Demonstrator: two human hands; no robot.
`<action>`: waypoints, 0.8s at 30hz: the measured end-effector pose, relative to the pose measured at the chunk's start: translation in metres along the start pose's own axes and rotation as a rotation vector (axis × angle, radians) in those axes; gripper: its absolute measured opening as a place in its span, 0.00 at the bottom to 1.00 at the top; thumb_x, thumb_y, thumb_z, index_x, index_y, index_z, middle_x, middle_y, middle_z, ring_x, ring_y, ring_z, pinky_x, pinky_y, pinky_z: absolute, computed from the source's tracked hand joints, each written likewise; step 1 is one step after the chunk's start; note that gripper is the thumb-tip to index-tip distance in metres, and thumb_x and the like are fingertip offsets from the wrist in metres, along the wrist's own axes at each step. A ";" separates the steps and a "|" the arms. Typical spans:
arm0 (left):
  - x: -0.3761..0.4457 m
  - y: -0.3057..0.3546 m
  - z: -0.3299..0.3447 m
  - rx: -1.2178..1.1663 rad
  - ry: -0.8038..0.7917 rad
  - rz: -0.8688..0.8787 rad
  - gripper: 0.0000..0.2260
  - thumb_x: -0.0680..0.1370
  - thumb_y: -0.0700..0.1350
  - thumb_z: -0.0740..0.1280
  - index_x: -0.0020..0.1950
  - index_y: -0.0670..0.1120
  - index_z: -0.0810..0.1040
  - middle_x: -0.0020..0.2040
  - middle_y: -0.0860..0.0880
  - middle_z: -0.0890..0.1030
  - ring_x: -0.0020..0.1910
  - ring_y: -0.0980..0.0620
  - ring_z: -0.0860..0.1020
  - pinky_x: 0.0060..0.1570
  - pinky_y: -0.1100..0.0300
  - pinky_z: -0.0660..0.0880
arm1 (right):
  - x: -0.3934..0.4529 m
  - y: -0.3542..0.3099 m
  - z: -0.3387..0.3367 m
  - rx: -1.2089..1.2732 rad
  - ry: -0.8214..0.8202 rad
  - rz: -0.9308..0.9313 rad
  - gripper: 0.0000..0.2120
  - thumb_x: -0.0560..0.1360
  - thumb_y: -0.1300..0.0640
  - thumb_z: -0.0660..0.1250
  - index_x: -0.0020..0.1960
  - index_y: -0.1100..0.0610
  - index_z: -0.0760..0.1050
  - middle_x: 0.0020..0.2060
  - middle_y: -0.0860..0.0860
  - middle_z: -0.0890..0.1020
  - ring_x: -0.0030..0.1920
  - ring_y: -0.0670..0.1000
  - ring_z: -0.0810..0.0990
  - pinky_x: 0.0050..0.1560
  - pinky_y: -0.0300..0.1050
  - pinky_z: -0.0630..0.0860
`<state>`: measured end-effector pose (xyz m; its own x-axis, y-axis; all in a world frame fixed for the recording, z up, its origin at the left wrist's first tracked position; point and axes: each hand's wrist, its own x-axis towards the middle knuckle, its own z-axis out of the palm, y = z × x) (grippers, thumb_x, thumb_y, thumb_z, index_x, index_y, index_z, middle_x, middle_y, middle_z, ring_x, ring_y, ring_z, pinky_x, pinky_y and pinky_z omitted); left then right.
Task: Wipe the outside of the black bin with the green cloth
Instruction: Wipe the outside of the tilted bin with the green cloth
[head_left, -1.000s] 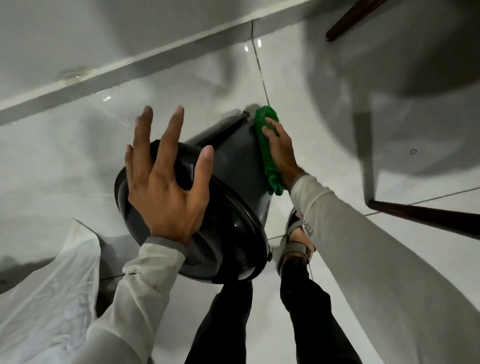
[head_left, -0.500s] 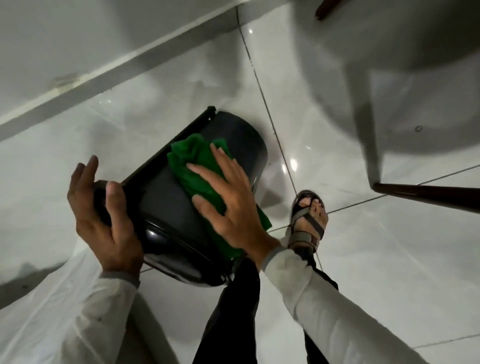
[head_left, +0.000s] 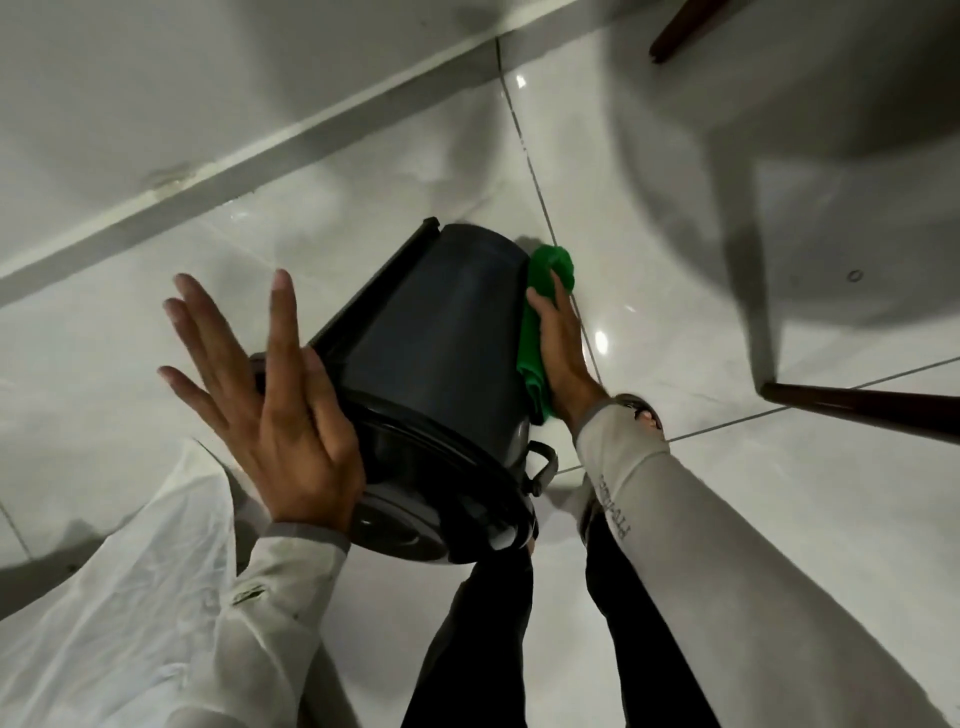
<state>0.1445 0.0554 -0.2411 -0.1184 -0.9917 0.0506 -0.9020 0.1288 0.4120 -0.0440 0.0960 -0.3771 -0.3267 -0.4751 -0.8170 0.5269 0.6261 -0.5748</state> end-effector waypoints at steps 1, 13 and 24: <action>0.001 0.002 0.000 0.007 -0.016 0.011 0.23 0.86 0.46 0.54 0.82 0.50 0.65 0.84 0.32 0.53 0.85 0.32 0.48 0.79 0.26 0.42 | -0.008 -0.001 0.000 0.012 -0.005 0.002 0.28 0.85 0.51 0.62 0.84 0.47 0.62 0.78 0.52 0.74 0.74 0.55 0.76 0.80 0.59 0.71; 0.019 0.022 0.003 0.111 -0.118 0.130 0.39 0.79 0.76 0.46 0.84 0.54 0.59 0.84 0.31 0.51 0.83 0.26 0.46 0.74 0.19 0.41 | -0.050 0.002 -0.009 -0.272 -0.251 -0.441 0.27 0.83 0.49 0.65 0.81 0.48 0.68 0.87 0.52 0.59 0.88 0.51 0.55 0.87 0.61 0.57; 0.048 0.063 0.017 0.180 -0.192 0.124 0.40 0.77 0.78 0.43 0.83 0.59 0.61 0.86 0.36 0.49 0.84 0.28 0.43 0.72 0.16 0.46 | 0.032 -0.011 -0.023 0.092 -0.060 0.098 0.22 0.85 0.56 0.62 0.79 0.53 0.70 0.73 0.59 0.80 0.73 0.62 0.78 0.79 0.64 0.73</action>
<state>0.0746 0.0161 -0.2284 -0.2931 -0.9519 -0.0894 -0.9329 0.2643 0.2447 -0.0785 0.0884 -0.3985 -0.2243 -0.4517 -0.8635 0.6244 0.6137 -0.4832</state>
